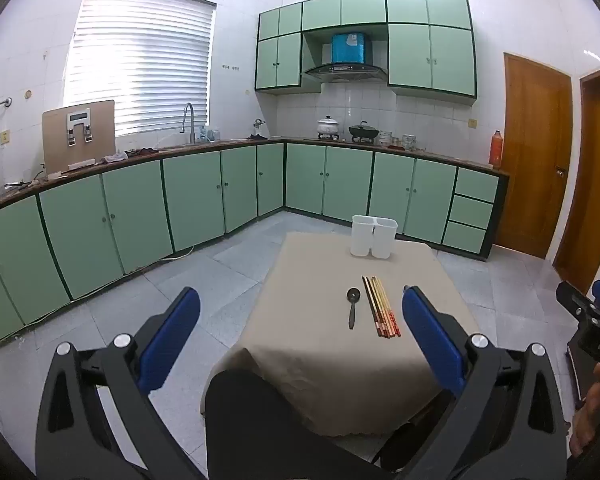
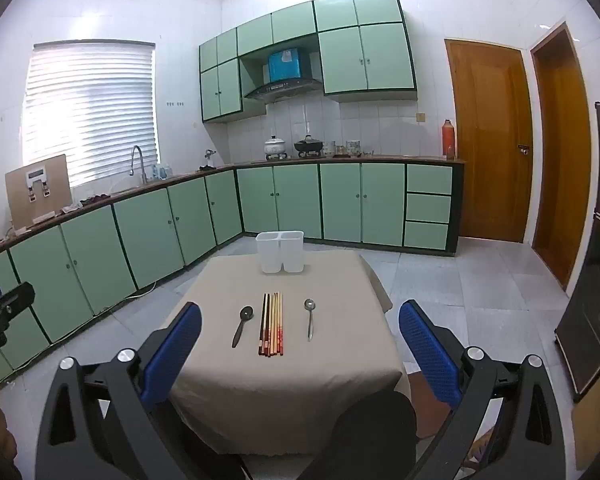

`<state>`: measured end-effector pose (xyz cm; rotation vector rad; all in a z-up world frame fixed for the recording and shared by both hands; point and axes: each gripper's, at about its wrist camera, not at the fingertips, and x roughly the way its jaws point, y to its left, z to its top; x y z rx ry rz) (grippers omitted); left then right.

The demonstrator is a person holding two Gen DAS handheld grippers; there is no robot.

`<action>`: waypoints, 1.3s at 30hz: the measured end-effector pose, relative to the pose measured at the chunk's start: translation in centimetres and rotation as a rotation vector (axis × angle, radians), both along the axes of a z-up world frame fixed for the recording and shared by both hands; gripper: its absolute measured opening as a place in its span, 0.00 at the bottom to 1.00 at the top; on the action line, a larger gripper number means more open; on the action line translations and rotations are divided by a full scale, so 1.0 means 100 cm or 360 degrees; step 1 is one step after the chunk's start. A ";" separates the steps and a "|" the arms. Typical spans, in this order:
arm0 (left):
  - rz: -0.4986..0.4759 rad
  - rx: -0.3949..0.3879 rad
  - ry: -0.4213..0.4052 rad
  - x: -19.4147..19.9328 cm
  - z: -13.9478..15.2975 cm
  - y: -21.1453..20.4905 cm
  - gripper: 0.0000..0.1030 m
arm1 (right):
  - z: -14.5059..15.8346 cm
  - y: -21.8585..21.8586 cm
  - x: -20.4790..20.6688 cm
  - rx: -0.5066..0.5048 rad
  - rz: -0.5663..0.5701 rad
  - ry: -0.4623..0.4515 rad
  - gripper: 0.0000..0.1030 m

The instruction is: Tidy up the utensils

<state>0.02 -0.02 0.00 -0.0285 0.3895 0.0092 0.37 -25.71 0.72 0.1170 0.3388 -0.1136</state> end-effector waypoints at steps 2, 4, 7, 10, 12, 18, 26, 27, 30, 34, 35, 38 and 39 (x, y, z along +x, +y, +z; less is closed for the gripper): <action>0.0001 0.0001 -0.0003 0.001 0.000 0.000 0.95 | 0.000 0.000 0.000 0.0010 -0.0001 -0.0012 0.94; 0.0010 0.0003 -0.0008 0.002 0.000 0.001 0.95 | 0.000 0.000 0.000 0.0006 0.0003 -0.0006 0.94; 0.0009 0.0005 -0.0012 0.003 -0.001 -0.001 0.95 | 0.002 -0.001 -0.002 0.0002 0.0004 -0.0005 0.94; 0.0005 0.0004 -0.0019 0.000 0.001 0.001 0.95 | 0.010 0.005 -0.001 -0.0006 0.0002 0.0001 0.94; 0.0005 0.0003 -0.0017 0.000 -0.002 0.001 0.95 | 0.010 0.005 -0.001 -0.0004 0.0002 0.0000 0.94; -0.0001 0.0010 -0.0018 0.001 -0.004 0.000 0.95 | 0.001 -0.002 -0.003 0.0011 0.0005 -0.0011 0.94; 0.0001 0.0007 -0.0017 -0.003 -0.005 0.001 0.95 | 0.000 0.001 -0.003 0.0015 0.0006 -0.0008 0.94; 0.0002 0.0006 -0.0018 -0.003 -0.005 0.002 0.95 | 0.001 -0.001 0.000 0.0016 0.0007 -0.0007 0.94; 0.0001 0.0003 -0.0019 -0.002 -0.004 0.003 0.95 | 0.001 -0.001 0.000 0.0014 0.0009 -0.0007 0.94; 0.0001 0.0002 -0.0020 -0.001 -0.005 0.004 0.95 | 0.001 -0.001 0.000 0.0016 0.0008 -0.0006 0.94; 0.0002 0.0004 -0.0020 -0.002 -0.003 0.003 0.95 | 0.000 -0.002 0.000 0.0018 0.0011 -0.0007 0.94; 0.0002 0.0005 -0.0021 -0.001 -0.003 0.004 0.95 | 0.001 -0.002 0.000 0.0016 0.0010 -0.0006 0.94; 0.0002 0.0004 -0.0021 -0.002 -0.002 0.003 0.95 | 0.001 -0.002 0.000 0.0017 0.0010 -0.0007 0.94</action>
